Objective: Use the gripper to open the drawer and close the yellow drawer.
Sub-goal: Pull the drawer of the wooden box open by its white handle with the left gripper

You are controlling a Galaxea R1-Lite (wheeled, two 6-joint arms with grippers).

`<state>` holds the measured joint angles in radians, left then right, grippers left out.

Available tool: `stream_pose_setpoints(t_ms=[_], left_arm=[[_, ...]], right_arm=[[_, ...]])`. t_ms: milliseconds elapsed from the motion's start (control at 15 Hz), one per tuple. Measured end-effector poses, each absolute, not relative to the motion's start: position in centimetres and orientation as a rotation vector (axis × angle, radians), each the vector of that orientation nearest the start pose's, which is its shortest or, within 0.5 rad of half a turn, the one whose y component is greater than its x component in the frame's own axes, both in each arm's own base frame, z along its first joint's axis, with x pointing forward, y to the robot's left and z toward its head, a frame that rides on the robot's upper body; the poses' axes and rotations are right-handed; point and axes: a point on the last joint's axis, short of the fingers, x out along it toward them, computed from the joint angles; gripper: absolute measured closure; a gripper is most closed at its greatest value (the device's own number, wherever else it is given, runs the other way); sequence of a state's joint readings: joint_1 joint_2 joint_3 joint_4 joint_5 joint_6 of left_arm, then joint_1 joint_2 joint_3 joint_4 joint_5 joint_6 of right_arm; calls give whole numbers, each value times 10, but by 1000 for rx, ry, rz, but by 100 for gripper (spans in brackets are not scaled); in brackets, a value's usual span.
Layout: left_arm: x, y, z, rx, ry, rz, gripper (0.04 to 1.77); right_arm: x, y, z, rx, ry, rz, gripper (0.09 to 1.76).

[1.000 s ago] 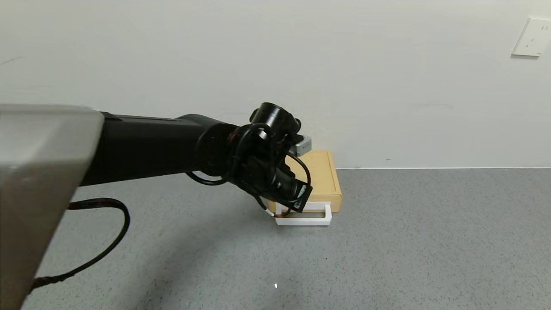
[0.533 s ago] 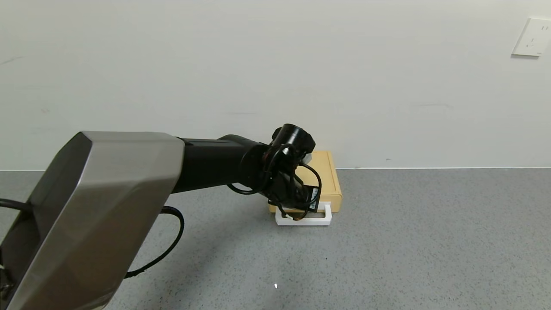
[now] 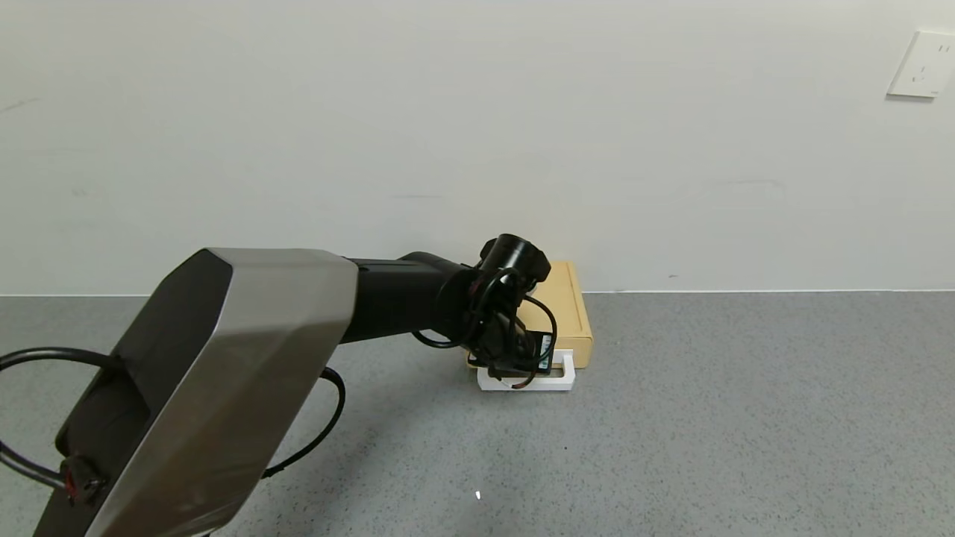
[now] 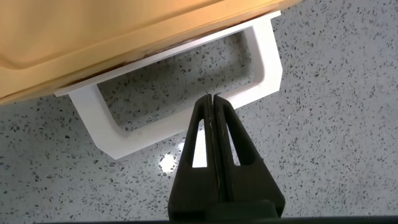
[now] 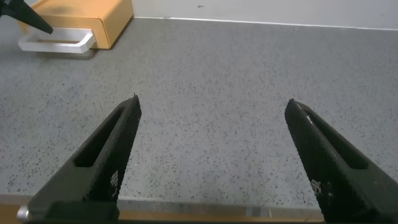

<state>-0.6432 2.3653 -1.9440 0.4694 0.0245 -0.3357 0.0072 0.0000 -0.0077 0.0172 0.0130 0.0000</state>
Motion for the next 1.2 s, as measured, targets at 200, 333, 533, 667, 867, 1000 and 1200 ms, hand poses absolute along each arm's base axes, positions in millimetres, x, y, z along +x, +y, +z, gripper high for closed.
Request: stream_pose_setpoints(t_ms=[200,333,533,667,867,1000,1200], left_arm=[[380,-279,120,-4,940,-398,170],[384,-278,117,-27,934,-378,170],[388,-275,114,-40,933,-360,170],[389,-275,112,-46,938,-351,170],[389,-276,108,-50,947,-340,170],[389,-277,105,-66,954,-323,170],[388,-279,99,-59,967,-314,170]], right_arm=[[-23,0,76,0,9,21,15],[-23,0,76,0,9,20,15],[-23,0,76,0,9,20,15],[-23,0,76,0,9,21,15],[-23,0,76,0,9,21,15],[-23,0,76,0,10,20,15],[-23,0,76,0,9,21,15]])
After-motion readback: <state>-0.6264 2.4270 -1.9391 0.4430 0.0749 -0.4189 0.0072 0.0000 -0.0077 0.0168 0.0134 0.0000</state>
